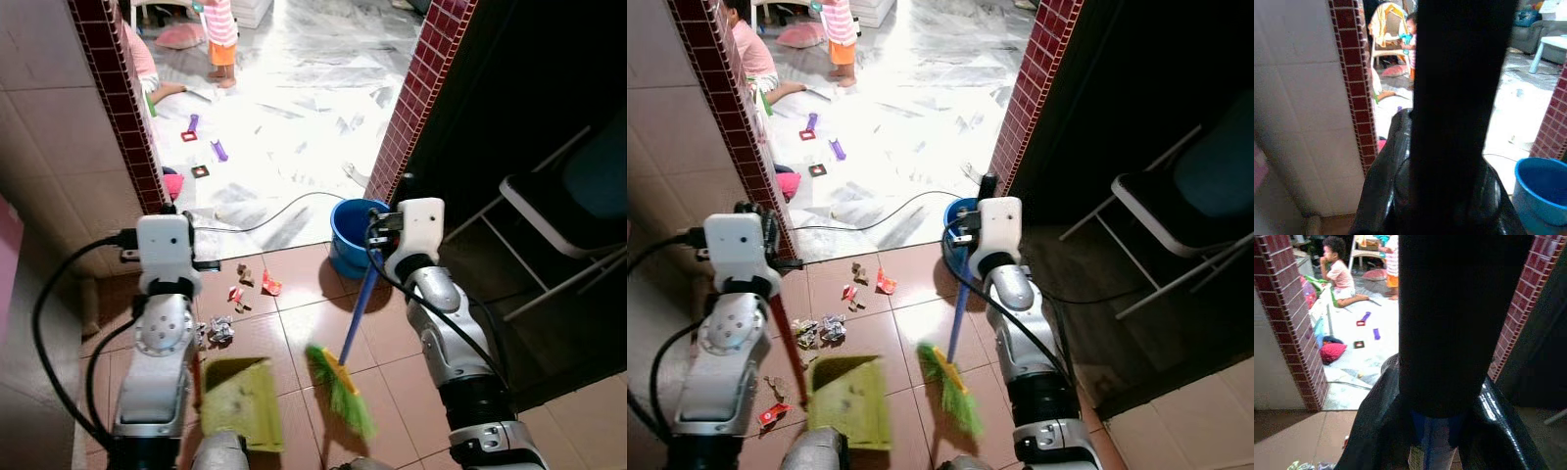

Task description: Sweep floor

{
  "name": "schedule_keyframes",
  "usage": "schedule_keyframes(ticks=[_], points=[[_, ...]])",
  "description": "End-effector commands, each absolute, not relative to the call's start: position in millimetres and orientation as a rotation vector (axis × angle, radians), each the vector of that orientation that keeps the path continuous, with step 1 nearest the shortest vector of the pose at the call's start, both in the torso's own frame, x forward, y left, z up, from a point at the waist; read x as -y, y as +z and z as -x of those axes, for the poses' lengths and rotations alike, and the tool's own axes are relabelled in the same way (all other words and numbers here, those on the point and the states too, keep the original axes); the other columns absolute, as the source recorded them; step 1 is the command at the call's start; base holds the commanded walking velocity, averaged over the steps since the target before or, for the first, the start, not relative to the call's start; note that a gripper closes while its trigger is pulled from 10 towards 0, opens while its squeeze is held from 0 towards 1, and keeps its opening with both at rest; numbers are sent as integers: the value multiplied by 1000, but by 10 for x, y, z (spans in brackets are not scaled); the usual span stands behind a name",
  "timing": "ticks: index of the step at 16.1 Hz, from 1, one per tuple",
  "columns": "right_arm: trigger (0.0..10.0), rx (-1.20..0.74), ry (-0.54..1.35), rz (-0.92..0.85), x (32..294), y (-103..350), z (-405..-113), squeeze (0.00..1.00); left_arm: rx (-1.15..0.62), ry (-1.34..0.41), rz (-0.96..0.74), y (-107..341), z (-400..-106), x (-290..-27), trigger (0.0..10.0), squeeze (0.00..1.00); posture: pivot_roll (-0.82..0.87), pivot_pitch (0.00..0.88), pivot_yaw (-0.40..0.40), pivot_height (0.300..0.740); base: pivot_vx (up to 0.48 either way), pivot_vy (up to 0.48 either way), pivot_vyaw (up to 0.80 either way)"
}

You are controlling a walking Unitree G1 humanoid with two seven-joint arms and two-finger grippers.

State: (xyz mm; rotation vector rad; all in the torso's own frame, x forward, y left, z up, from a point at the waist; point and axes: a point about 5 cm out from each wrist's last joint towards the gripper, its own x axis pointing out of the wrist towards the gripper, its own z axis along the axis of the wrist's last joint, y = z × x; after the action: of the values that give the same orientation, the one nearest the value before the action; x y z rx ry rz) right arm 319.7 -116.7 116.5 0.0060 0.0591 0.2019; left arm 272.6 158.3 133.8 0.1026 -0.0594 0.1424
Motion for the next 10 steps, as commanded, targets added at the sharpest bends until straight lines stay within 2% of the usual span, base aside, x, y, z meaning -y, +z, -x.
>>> schedule_keyframes(ticks=[1, 7, 10], points=[[10000, -39, 202, 20, 1188, 1209, -3207, 0, 118, 136, -94, 1489, -2732, -1537, 10000, 0, 72, 50, -96, 740, 0, 0, 800], [10000, -39, 188, 18, 1205, 1218, -3235, 0, 159, 154, -122, 1634, -2767, -1464, 10000, 0, 64, 59, -104, 740, 0, 0, 800], [10000, -10, 162, 6, 1218, 1281, -3274, 0, 202, 196, -132, 1824, -2826, -1512, 10000, 0, 63, 63, -105, 740, 0, 0, 800]])
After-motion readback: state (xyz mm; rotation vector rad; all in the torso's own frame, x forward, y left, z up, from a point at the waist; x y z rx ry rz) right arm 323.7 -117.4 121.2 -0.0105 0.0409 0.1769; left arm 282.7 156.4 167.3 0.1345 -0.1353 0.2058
